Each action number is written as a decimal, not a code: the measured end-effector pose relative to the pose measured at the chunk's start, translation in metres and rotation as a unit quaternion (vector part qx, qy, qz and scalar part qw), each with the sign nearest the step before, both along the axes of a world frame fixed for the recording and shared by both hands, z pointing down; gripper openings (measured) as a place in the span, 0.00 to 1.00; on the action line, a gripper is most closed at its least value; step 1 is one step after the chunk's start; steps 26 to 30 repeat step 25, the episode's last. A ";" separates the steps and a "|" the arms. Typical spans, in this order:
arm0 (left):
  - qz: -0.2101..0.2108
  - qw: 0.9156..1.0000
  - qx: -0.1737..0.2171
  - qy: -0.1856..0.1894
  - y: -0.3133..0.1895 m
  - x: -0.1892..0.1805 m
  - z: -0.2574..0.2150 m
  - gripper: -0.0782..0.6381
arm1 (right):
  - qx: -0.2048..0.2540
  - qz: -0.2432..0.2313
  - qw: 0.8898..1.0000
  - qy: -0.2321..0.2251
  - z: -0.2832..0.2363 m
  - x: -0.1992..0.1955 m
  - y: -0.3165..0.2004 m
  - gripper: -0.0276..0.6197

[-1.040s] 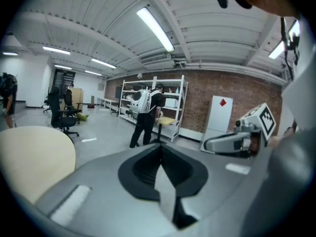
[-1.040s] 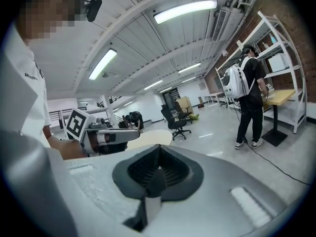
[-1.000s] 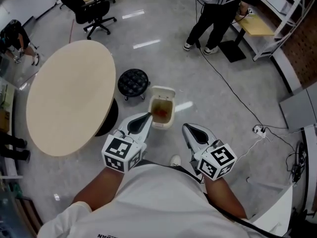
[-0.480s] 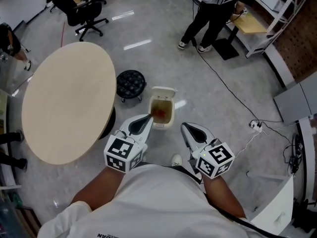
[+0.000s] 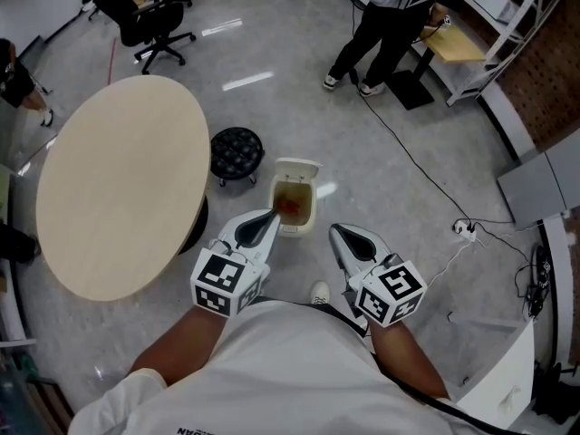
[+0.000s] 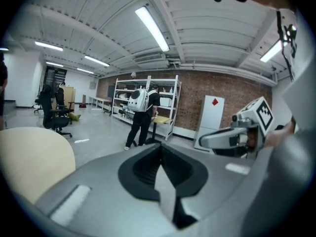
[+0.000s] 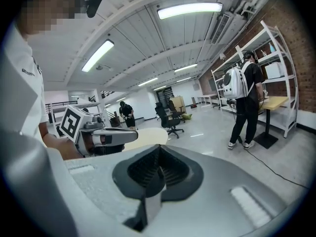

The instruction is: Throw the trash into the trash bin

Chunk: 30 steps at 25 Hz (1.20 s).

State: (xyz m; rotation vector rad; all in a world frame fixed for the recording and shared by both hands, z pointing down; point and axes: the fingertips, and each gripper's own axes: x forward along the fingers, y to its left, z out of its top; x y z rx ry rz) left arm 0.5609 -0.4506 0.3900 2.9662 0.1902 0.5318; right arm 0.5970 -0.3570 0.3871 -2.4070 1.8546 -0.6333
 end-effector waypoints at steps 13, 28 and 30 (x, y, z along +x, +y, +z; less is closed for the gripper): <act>0.002 1.000 0.014 0.003 0.002 -0.001 -0.003 0.12 | -0.003 -0.016 1.000 0.003 -0.002 -0.001 -0.004 0.05; -0.001 1.000 0.014 0.007 -0.002 -0.004 -0.004 0.12 | -0.007 -0.022 1.000 0.010 -0.002 -0.002 -0.008 0.05; -0.001 1.000 0.014 0.007 -0.002 -0.004 -0.004 0.12 | -0.007 -0.022 1.000 0.010 -0.002 -0.002 -0.008 0.05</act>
